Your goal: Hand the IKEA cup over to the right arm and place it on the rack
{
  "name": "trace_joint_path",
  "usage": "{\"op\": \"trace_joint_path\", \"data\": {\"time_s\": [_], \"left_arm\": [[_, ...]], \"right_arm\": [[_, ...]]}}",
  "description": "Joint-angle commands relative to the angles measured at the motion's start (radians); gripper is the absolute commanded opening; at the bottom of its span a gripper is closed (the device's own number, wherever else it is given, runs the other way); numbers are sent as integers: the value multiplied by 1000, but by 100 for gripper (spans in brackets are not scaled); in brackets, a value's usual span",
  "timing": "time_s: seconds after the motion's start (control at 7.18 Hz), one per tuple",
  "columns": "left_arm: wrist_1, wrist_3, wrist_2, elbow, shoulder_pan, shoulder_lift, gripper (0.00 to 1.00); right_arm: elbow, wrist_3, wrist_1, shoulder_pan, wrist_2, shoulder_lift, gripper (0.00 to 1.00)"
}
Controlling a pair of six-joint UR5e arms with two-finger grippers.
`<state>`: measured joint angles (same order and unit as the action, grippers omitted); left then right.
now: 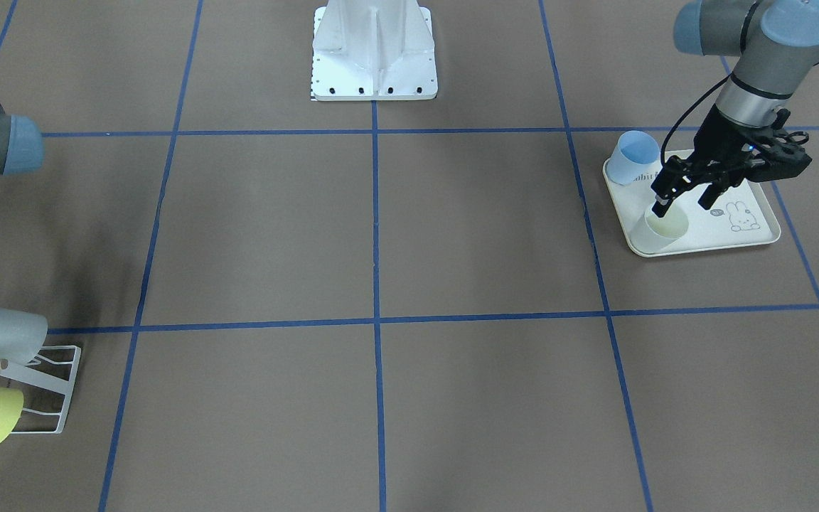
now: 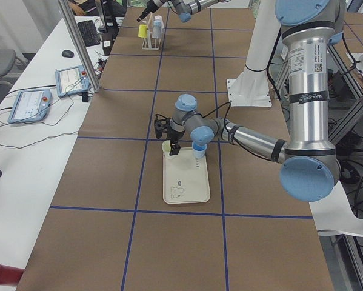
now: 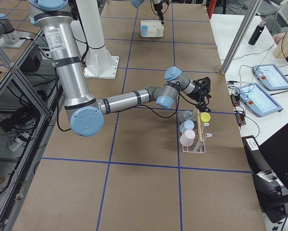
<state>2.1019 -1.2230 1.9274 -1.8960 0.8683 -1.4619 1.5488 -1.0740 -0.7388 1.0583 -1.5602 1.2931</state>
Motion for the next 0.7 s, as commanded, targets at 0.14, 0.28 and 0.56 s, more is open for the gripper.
{"op": "trace_joint_path", "data": {"time_s": [0.14,0.28,0.56], "left_arm": [[-2,-13,5,40,-55,-31,44],[-2,-13,7,41,-58,-31,18],[-2,-6,18,32,-54,-31,0]], "right_arm": [[25,-41,-1,-9,-27,-1,98],[31,-46,-1,-15,-29,-3,98],[89,-200,-7,-87,-29,-32,98]]}}
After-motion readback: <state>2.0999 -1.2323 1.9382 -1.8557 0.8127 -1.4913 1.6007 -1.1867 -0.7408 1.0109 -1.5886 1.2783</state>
